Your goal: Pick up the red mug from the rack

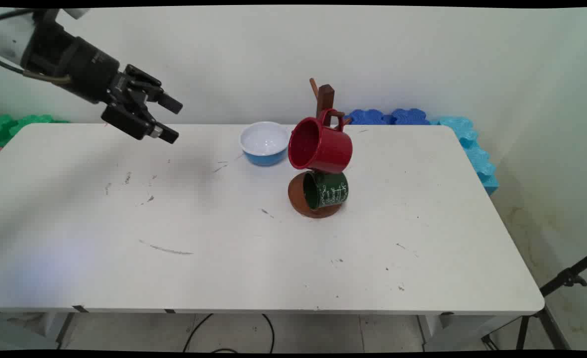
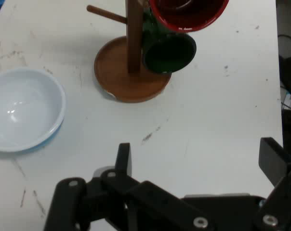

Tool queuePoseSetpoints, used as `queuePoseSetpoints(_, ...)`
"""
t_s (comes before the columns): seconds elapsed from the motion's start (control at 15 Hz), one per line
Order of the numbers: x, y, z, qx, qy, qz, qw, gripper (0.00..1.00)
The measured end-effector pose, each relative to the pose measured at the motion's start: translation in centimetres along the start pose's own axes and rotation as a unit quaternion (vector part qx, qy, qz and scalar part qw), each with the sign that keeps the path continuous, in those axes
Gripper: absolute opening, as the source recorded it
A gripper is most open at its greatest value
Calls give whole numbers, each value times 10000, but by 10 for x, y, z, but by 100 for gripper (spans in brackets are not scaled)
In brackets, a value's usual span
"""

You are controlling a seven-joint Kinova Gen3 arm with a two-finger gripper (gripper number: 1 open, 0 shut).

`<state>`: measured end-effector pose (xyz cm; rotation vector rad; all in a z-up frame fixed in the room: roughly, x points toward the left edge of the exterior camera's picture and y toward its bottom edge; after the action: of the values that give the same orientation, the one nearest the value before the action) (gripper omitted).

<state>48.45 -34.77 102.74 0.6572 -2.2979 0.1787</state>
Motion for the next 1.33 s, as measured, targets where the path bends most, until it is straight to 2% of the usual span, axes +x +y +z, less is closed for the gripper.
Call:
queuePoseSetpoints(0.73, 9, 3, 26, -2, 24, -25, 10000, 100)
queuePoseSetpoints(1.0, 27, 11, 45, 17, 101, -166, 9998, 100)
queuePoseSetpoints(1.33, 57, 31, 84, 32, 211, -361, 9991, 100)
